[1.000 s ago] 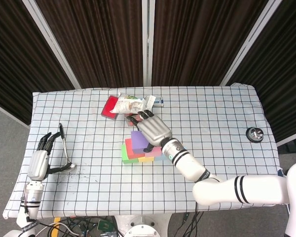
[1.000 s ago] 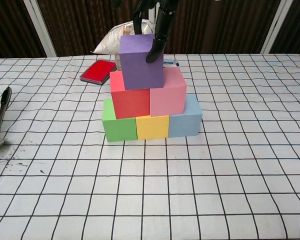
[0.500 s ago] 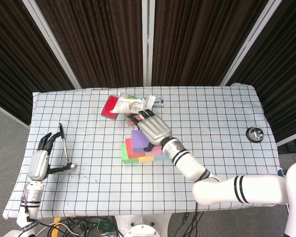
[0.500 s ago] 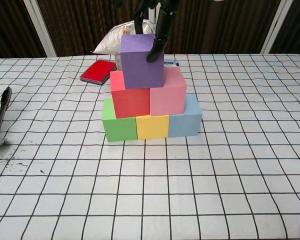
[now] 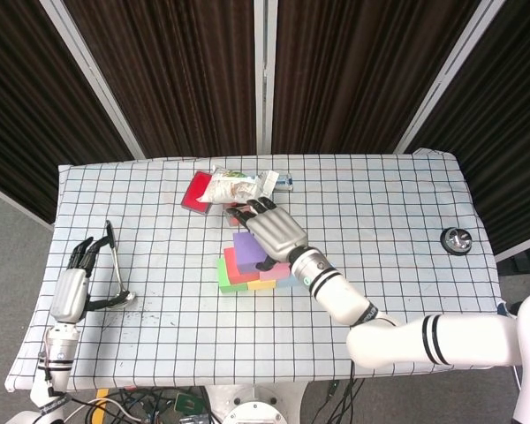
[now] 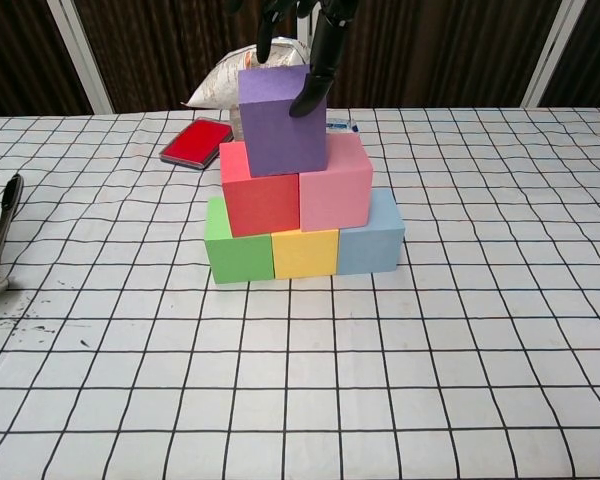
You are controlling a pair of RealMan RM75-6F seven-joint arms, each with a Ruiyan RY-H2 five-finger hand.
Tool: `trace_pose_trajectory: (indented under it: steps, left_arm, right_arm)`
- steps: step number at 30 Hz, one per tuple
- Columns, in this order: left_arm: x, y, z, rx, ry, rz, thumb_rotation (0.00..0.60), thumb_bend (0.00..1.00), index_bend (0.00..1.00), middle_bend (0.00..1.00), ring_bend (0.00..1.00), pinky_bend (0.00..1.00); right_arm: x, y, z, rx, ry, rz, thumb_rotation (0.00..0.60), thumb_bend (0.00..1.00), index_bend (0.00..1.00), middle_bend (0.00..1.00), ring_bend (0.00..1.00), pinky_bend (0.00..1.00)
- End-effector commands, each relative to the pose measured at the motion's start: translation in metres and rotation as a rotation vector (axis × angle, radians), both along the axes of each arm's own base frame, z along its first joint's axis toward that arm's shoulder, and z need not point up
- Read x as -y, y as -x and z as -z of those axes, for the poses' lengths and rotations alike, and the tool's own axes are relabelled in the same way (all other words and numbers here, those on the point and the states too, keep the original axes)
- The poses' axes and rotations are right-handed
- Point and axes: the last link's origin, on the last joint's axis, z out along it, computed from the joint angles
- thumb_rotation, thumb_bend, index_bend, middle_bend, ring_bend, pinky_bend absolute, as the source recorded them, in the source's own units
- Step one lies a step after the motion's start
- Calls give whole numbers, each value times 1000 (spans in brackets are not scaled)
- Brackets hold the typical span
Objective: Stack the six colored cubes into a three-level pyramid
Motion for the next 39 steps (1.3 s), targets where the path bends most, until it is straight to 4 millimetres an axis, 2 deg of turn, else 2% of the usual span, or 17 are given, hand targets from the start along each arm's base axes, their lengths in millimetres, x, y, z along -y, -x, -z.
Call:
trace_pose_trajectory:
  steps: [1, 9, 21, 31, 39]
  left_arm:
    - [0, 0, 0, 1, 2, 0, 600, 0, 85, 123, 0, 8]
    - [0, 0, 0, 3, 1, 0, 600, 0, 85, 123, 0, 8]
    - [0, -1, 1, 1, 5, 3, 600, 0, 85, 123, 0, 8]
    - [0, -1, 1, 2, 8, 4, 600, 0, 85, 123, 0, 8]
    - [0, -1, 1, 0, 6, 4, 600, 0, 85, 124, 0, 8]
  right_arm:
    - [0, 0, 0, 0, 0, 0, 600, 71, 0, 218, 0, 0]
    - [-1, 1, -3, 1, -11, 6, 600, 62, 0, 222, 0, 0]
    - [-1, 2, -3, 0, 1, 12, 600, 70, 0, 302, 0, 0]
    - [0, 5, -4, -3, -1, 27, 600, 46, 0, 295, 0, 0]
    - [0, 4, -1, 4, 11, 19, 600, 73, 0, 364, 0, 0]
